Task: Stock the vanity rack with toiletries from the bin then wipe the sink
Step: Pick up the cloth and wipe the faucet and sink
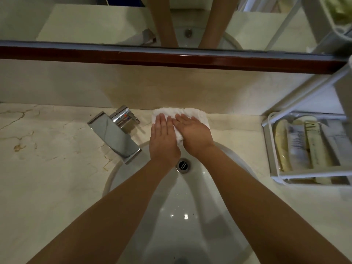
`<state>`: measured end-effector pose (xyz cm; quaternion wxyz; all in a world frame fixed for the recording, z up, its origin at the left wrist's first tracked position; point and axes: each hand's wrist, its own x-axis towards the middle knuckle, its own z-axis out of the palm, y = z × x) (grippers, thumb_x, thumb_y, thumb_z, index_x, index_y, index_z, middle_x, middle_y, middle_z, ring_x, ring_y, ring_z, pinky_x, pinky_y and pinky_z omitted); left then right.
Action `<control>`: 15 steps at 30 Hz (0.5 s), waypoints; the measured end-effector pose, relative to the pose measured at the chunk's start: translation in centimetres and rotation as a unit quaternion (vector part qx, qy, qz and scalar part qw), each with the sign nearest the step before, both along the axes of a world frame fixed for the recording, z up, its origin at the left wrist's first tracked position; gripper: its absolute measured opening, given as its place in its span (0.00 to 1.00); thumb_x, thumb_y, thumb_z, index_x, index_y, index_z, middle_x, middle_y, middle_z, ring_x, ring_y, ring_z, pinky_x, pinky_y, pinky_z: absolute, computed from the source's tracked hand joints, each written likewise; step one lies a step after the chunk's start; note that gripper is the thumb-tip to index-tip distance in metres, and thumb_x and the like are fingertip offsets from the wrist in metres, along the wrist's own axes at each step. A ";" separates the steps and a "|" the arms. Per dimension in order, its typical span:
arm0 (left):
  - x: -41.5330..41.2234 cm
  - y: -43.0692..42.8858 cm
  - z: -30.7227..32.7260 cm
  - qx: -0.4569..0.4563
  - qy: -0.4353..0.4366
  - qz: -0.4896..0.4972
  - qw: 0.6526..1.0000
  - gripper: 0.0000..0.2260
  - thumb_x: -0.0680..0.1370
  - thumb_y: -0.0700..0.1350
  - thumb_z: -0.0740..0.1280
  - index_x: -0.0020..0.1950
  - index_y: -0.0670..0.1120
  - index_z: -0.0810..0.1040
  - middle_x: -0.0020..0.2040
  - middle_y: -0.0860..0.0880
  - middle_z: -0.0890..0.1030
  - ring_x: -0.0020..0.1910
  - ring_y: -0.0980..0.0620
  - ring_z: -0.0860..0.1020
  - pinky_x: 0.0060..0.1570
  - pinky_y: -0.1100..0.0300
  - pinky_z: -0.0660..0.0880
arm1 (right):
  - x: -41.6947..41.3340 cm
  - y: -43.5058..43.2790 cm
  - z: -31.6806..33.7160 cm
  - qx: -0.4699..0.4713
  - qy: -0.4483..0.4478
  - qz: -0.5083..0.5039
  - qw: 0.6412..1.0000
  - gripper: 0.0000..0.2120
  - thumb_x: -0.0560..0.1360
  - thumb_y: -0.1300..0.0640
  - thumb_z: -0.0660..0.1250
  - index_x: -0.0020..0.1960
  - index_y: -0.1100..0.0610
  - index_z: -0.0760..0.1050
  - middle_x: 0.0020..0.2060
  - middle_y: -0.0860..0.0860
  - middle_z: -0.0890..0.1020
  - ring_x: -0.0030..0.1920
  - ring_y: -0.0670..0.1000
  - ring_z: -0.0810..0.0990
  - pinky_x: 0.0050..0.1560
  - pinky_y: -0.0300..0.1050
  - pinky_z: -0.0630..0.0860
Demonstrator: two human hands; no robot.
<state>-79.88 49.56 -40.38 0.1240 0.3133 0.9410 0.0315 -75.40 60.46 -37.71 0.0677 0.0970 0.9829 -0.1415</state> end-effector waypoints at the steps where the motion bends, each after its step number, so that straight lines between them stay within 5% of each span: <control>1: 0.3 0.4 0.2 -0.004 -0.002 -0.011 1.000 0.40 0.75 0.43 0.63 0.78 0.39 0.39 0.78 0.40 0.39 0.77 0.44 0.37 0.76 0.51 0.39 | 0.4 0.3 0.0 -0.001 -0.002 -0.006 1.000 0.32 0.76 0.68 0.58 0.78 0.55 0.55 0.78 0.52 0.57 0.78 0.50 0.55 0.76 0.45 0.49; 15: 4.5 6.7 0.8 -0.019 -0.009 -0.142 0.990 0.37 0.77 0.44 0.59 0.78 0.40 0.38 0.78 0.39 0.37 0.77 0.44 0.36 0.76 0.50 0.38 | 6.8 5.9 0.0 0.005 -0.039 -0.104 0.994 0.34 0.77 0.67 0.58 0.79 0.54 0.51 0.78 0.51 0.55 0.78 0.49 0.52 0.77 0.47 0.50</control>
